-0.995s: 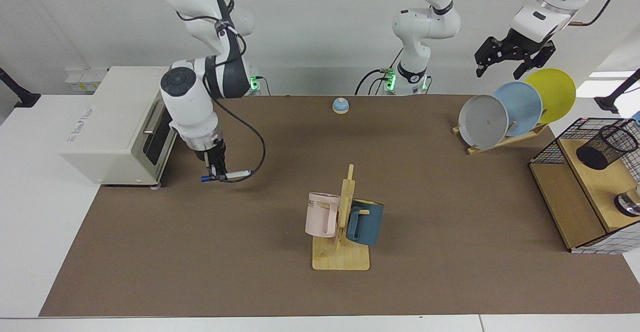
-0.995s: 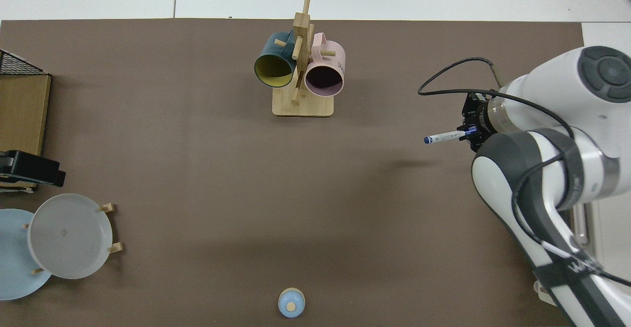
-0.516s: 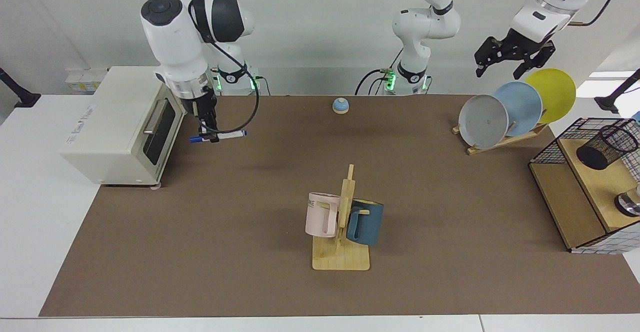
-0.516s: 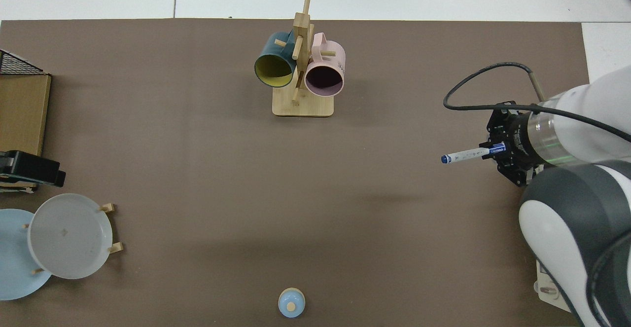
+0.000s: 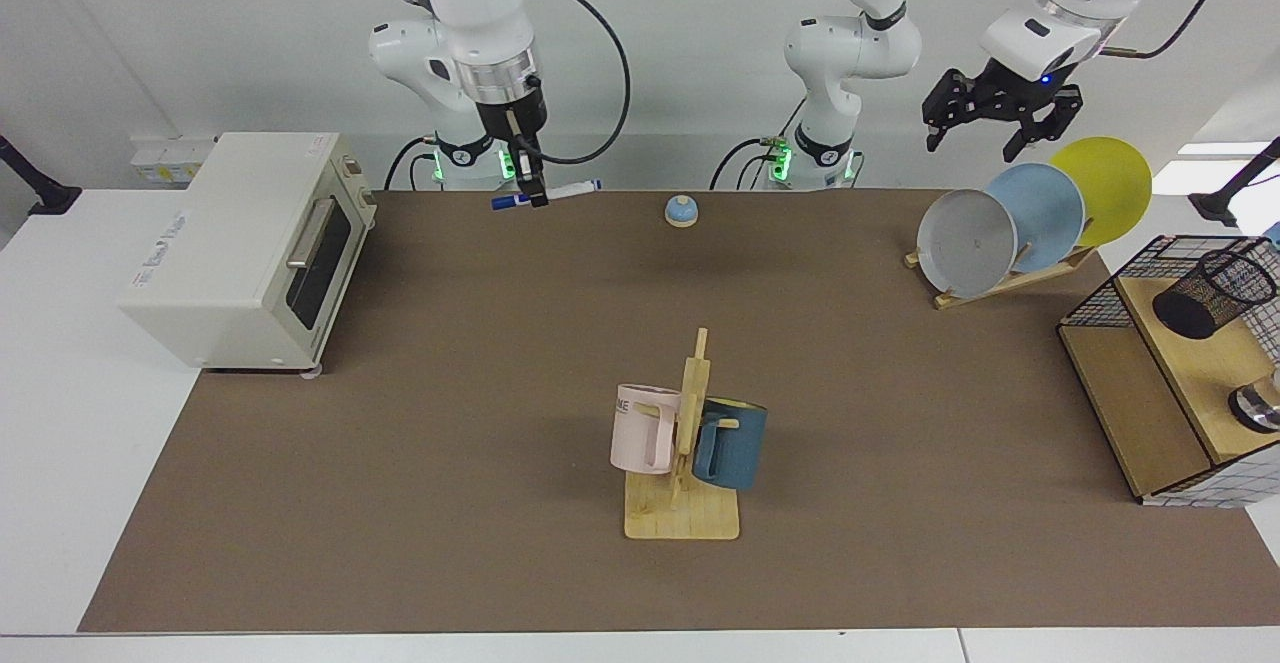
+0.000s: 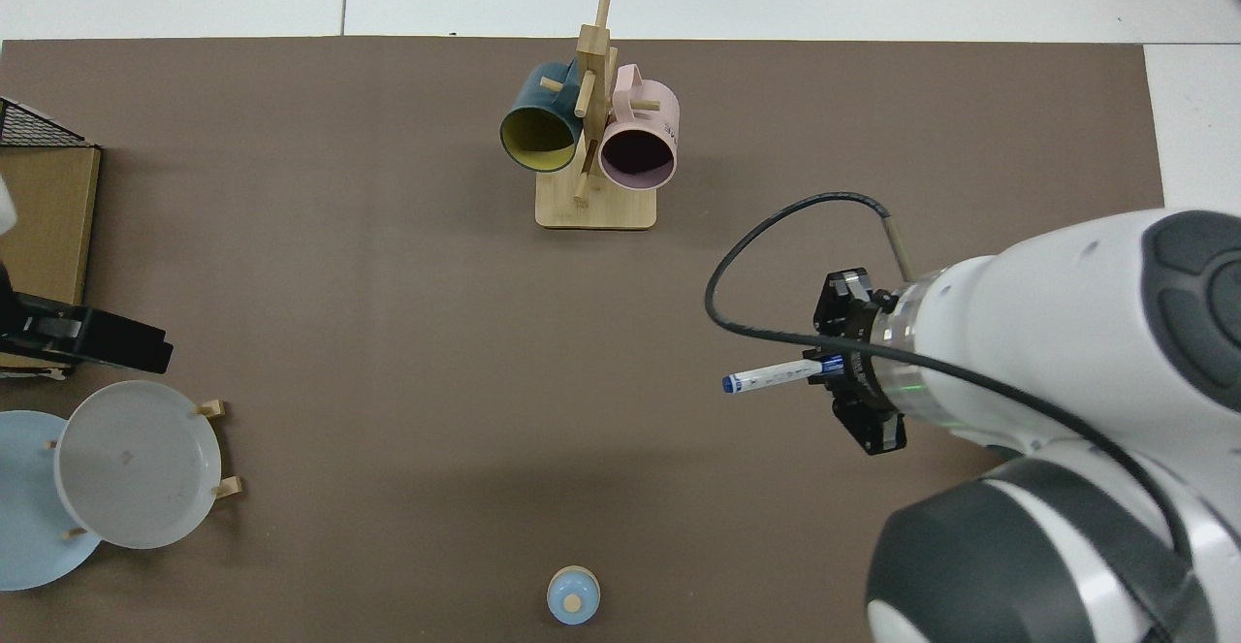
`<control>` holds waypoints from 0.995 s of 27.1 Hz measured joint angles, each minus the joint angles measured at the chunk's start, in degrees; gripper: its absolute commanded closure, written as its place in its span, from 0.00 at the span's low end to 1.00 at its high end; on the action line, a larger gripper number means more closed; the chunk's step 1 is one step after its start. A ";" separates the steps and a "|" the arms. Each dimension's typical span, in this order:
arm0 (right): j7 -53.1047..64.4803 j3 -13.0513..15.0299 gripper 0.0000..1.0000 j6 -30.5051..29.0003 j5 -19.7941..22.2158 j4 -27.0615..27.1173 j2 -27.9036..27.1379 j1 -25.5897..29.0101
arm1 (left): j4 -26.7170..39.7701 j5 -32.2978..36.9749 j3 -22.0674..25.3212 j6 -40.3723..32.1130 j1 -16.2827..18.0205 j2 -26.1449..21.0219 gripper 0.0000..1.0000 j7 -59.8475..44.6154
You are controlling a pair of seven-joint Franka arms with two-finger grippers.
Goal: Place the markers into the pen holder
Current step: 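Lift the marker with the right gripper while the left gripper approaches, then grasp the marker with the left gripper from the right gripper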
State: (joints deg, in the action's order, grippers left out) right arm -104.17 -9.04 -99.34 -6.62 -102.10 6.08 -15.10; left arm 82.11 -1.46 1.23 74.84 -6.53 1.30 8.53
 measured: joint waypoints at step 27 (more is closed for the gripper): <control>-18.25 -0.14 1.00 -4.82 -0.28 -0.34 -2.14 -13.05 | 5.27 -9.75 -13.17 10.03 -1.47 2.15 0.01 39.19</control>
State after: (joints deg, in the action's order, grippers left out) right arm -122.42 -9.19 -104.16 -6.90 -102.44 3.95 -28.15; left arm 87.38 -11.20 -11.94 84.87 -8.00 3.45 47.72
